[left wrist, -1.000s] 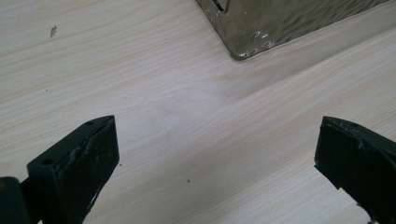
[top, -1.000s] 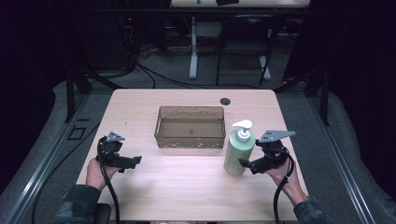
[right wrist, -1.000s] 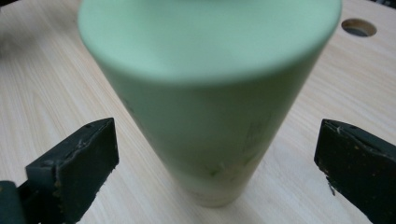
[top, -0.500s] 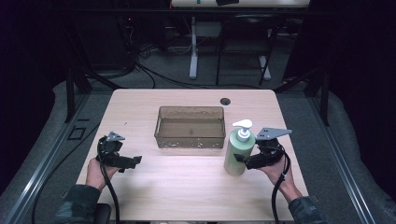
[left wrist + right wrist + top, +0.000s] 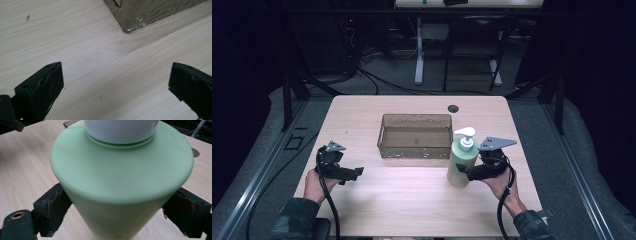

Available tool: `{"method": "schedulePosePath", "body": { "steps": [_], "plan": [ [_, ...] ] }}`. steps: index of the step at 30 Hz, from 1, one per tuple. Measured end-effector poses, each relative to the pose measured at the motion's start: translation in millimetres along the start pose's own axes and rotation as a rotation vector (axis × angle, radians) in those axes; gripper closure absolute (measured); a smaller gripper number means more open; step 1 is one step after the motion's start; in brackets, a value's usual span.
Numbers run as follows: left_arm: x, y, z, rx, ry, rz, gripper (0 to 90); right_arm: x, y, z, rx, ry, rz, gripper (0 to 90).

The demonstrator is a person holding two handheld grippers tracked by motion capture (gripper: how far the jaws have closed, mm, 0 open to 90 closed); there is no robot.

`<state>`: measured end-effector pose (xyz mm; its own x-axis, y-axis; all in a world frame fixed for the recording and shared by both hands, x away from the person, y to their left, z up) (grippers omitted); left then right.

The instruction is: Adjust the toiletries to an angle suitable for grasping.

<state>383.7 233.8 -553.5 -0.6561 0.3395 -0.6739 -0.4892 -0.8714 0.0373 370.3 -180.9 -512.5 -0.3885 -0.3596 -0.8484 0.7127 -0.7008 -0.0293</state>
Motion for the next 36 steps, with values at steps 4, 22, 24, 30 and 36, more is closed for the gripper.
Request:
{"method": "schedulePosePath", "body": {
  "steps": [4, 22, 24, 30, 36],
  "plan": [
    [0.0, 0.1, 0.1, -0.004, 0.0, 0.0, 0.1, -3.3, -5.5, -5.8, 0.007, 0.002, -0.002, 11.6],
    [-0.1, 0.8, -0.2, -0.002, -0.005, -0.007, 0.1, -16.6, -28.3, -30.1, 0.013, 0.011, 0.002, 11.7],
    [-0.2, 1.0, -0.3, -0.001, -0.006, -0.008, 0.1, -17.9, -30.8, -32.8, 0.011, 0.011, 0.004, 11.7],
    [-0.2, 1.2, -0.7, -0.004, -0.007, -0.009, 0.1, -21.8, -36.4, -40.7, 0.016, 0.016, 0.006, 11.7],
    [-0.9, 0.6, -0.3, -0.002, 0.003, -0.004, 0.2, -25.9, -40.9, -48.0, 0.015, 0.019, 0.004, 11.7]
  ]
}}
Point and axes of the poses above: each handheld gripper's, and its own axes: z roughly backward along the jaws, x roughly out of its underside, y roughly to its right, the point moved 6 cm from there along -z, roughly forward along the jaws, and after that the axes turned 2 degrees about y, right-handed, at the moved point
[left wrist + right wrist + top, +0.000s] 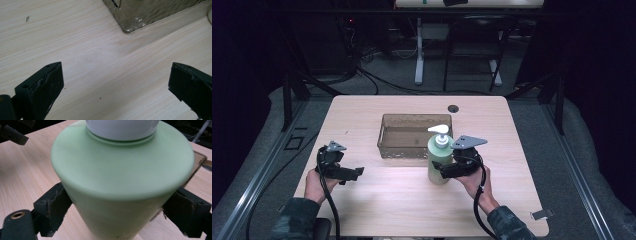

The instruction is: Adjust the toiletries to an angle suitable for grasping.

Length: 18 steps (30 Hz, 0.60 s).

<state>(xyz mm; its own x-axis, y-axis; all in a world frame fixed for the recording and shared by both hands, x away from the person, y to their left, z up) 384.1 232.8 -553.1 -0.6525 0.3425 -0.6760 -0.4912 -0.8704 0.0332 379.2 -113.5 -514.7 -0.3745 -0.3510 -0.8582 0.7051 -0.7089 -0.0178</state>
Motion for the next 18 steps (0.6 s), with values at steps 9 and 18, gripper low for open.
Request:
{"method": "schedulePosePath", "body": {
  "steps": [9, 18],
  "plan": [
    [-1.1, -0.3, -0.1, 0.008, 0.013, -0.002, 0.2, -10.1, -12.0, -16.8, 0.001, -0.001, 0.017, 11.7],
    [-1.5, 0.2, -0.5, 0.008, 0.014, -0.005, 0.2, -18.0, -22.8, -30.6, 0.001, -0.008, 0.026, 11.8]
  ]
}}
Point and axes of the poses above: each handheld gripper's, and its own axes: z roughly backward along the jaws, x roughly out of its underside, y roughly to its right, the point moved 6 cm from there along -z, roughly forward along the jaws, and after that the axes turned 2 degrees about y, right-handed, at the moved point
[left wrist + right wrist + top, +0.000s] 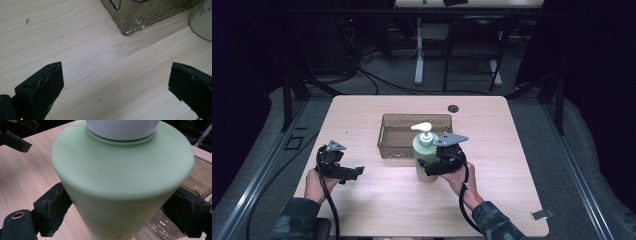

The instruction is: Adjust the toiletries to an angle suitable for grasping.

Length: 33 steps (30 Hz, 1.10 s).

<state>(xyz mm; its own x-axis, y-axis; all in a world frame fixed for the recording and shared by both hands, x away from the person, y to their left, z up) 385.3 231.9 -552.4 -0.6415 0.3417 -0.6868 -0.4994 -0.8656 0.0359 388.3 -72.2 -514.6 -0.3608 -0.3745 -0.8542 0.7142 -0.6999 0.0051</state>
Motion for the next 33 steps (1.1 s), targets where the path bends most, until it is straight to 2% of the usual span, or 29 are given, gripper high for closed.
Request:
{"method": "schedulePosePath", "body": {
  "steps": [24, 30, 33],
  "plan": [
    [1.5, 2.6, -2.8, 0.007, -0.027, -0.027, 0.2, -17.2, -18.5, -28.4, -0.007, -0.01, 0.009, 11.7],
    [1.6, 2.8, -2.8, 0.009, -0.029, -0.027, 0.1, -16.7, -16.0, -26.2, -0.015, -0.011, 0.007, 11.7],
    [1.4, 3.9, -2.7, 0.01, -0.032, -0.032, 0.1, -16.3, -15.6, -20.7, -0.028, -0.017, 0.014, 7.0]
  ]
}}
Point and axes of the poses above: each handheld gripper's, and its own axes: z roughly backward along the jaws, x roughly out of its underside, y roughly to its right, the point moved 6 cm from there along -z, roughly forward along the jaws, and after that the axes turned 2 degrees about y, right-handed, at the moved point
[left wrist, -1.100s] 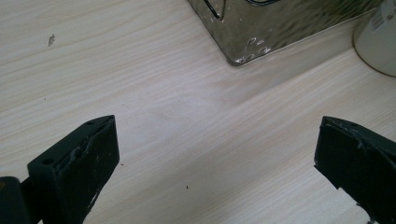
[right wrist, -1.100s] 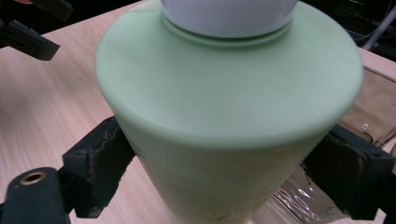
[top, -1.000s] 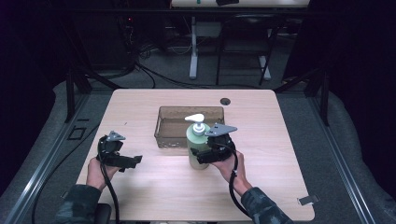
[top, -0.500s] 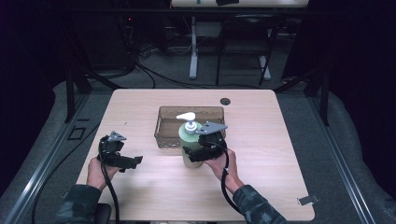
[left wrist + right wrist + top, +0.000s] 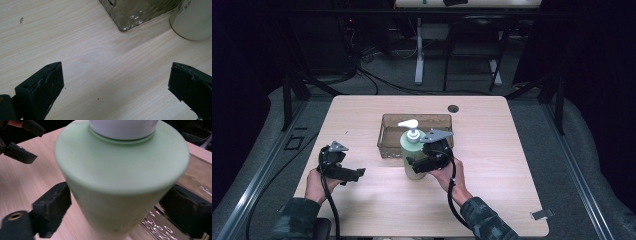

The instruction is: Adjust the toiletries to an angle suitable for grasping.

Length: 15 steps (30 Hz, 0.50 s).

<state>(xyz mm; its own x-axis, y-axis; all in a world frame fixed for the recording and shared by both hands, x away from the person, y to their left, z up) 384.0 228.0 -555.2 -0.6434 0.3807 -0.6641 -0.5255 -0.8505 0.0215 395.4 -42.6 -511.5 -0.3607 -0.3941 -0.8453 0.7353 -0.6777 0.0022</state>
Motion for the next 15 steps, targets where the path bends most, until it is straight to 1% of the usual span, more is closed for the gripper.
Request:
{"method": "schedulePosePath", "body": {
  "steps": [1, 2, 3, 6, 8, 9, 11, 12, 13, 15],
  "plan": [
    [0.0, 0.0, 0.0, 0.0, 0.0, 0.0, 0.1, 0.0, 0.0, 0.0, 0.0, 0.0, 0.0, 7.0],
    [-0.2, 1.1, -0.2, 0.002, -0.001, -0.003, 0.1, 1.8, 0.0, 2.8, -0.018, -0.021, -0.002, 4.6],
    [-0.4, 1.5, -0.2, -0.002, 0.0, -0.007, 0.1, 2.4, 0.3, 5.0, -0.018, -0.015, -0.003, 4.2],
    [-0.7, 2.5, 0.6, 0.009, -0.007, -0.01, 0.1, 6.1, 1.7, 11.2, -0.023, -0.023, 0.006, 2.0],
    [-1.6, 3.2, 0.5, 0.007, -0.001, -0.012, 0.1, 9.5, 3.6, 15.7, -0.032, -0.036, 0.003, 0.7],
    [-1.9, 3.7, 1.3, 0.012, -0.006, -0.014, 0.0, 11.5, 5.0, 19.1, -0.03, -0.039, 0.006, 0.5],
    [-3.0, 4.2, 1.7, 0.018, 0.005, -0.017, 0.0, 17.6, 8.9, 26.8, -0.031, -0.055, 0.004, 0.0],
    [-3.0, 4.2, 1.7, 0.018, 0.005, -0.017, 0.0, 17.6, 8.9, 26.8, -0.031, -0.055, 0.004, 0.0],
    [-4.9, 4.5, 1.9, 0.019, 0.012, -0.016, 0.1, 24.9, 16.0, 35.3, -0.025, -0.071, -0.008, 0.0],
    [-7.3, 5.9, 3.5, 0.033, 0.019, -0.01, 0.1, 32.7, 24.5, 44.6, -0.016, -0.08, -0.022, 0.0]
  ]
}}
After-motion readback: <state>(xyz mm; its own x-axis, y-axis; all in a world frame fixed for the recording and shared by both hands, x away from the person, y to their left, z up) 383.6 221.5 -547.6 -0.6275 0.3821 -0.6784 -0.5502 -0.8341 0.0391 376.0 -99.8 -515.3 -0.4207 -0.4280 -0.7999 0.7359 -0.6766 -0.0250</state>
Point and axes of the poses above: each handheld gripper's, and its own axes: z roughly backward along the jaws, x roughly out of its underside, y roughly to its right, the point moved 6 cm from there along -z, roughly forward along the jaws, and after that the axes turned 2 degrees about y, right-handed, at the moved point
